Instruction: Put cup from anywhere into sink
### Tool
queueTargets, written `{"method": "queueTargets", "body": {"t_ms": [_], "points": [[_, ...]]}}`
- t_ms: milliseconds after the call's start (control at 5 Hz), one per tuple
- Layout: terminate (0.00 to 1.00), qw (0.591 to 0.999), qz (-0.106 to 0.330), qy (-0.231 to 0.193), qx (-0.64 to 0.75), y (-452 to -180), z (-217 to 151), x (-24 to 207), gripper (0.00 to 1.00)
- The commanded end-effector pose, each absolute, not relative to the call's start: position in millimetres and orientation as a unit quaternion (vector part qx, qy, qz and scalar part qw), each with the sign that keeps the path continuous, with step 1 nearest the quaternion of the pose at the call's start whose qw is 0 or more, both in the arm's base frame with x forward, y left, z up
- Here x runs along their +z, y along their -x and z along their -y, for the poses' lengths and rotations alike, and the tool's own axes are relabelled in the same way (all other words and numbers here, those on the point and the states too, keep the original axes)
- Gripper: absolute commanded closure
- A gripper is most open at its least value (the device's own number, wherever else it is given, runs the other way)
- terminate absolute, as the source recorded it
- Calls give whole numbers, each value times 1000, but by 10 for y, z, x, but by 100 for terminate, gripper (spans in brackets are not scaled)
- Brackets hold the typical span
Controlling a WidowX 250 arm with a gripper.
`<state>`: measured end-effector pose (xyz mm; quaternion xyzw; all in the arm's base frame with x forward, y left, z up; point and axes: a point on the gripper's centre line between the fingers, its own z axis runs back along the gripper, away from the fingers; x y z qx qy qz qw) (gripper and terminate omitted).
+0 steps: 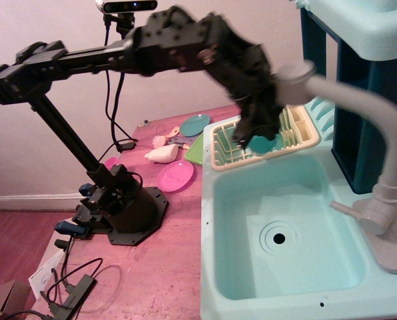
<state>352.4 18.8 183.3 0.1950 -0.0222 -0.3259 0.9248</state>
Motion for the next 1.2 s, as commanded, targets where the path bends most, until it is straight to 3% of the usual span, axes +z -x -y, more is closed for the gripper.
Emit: {"method": "queueTargets", "body": {"t_ms": [0,200,400,600,800,1000], "points": [[0,919,74,-168,-350,-3828,-25,1613,100],[0,924,47,-132,-357,-3731,202,1234,100],[0,932,32,-91,-349,-3440,373,833,100],[0,944,43,-59,-323,-3237,486,567,100],[0,944,34,-49,-324,-3195,517,548,100],[100,947,36,-48,-315,-3182,519,568,0]]}}
